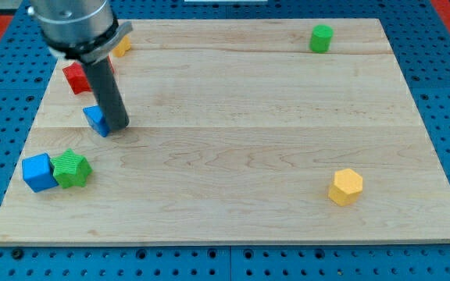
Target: Place the blue triangle top of the green star
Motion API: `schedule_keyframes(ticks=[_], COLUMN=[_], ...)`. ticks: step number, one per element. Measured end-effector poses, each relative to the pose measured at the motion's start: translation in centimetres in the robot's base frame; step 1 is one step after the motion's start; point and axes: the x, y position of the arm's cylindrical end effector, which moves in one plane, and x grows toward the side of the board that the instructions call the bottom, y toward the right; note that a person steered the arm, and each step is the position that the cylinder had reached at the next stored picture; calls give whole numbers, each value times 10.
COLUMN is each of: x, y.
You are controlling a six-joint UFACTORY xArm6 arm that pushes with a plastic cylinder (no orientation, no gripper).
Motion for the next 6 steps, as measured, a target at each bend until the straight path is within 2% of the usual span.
schedule_keyframes(ticks=[1,4,5,6], x=[-25,23,23,0], y=[3,-106,-121,-91])
